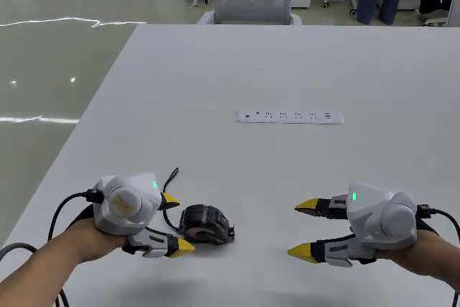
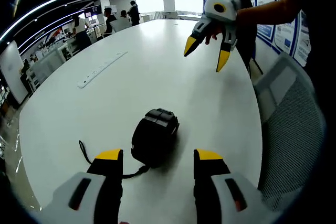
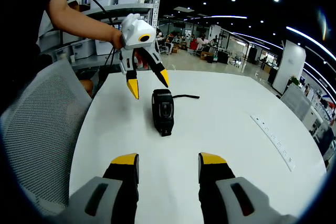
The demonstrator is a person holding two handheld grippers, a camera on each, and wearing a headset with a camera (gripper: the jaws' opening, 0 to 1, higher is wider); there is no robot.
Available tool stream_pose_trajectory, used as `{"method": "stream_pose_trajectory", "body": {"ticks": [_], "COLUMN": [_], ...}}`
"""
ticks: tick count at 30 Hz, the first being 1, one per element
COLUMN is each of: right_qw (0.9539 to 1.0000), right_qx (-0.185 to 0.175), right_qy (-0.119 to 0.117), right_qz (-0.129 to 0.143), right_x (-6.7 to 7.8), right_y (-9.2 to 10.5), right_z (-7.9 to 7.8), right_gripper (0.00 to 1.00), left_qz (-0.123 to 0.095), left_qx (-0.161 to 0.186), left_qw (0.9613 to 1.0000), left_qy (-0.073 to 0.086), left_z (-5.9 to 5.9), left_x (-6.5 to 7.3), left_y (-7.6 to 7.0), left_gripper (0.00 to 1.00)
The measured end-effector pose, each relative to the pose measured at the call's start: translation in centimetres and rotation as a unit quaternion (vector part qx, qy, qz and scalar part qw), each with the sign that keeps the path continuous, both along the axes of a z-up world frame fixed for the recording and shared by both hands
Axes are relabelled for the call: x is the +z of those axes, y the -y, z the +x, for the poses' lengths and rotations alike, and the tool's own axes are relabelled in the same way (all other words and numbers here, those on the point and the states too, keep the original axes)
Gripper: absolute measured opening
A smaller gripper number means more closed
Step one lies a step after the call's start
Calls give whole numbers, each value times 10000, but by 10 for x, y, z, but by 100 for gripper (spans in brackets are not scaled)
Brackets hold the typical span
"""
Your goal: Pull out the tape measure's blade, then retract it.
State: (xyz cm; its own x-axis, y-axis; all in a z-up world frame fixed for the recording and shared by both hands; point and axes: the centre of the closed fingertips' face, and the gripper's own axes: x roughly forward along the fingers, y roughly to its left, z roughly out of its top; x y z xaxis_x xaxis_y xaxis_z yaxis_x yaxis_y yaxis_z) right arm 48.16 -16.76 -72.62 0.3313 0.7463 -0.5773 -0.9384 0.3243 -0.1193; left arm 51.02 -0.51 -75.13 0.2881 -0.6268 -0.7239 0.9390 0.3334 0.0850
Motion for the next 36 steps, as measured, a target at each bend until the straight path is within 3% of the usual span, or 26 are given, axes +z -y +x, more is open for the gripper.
{"method": "stream_pose_trajectory", "body": {"ticks": [13,36], "right_qw": [9998,9982], "right_qx": [200,530], "right_qy": [15,-209], "right_qz": [-37,-172], "right_x": [-7,-38], "right_y": [-20,-52], "right_z": [12,26], "right_gripper": [41,37], "left_qz": [199,540], "left_qx": [-302,-948], "left_qw": [9993,9940], "left_qy": [-18,-85], "left_z": [8,9], "left_x": [-8,-24], "left_y": [5,6], "left_gripper": [47,35]}}
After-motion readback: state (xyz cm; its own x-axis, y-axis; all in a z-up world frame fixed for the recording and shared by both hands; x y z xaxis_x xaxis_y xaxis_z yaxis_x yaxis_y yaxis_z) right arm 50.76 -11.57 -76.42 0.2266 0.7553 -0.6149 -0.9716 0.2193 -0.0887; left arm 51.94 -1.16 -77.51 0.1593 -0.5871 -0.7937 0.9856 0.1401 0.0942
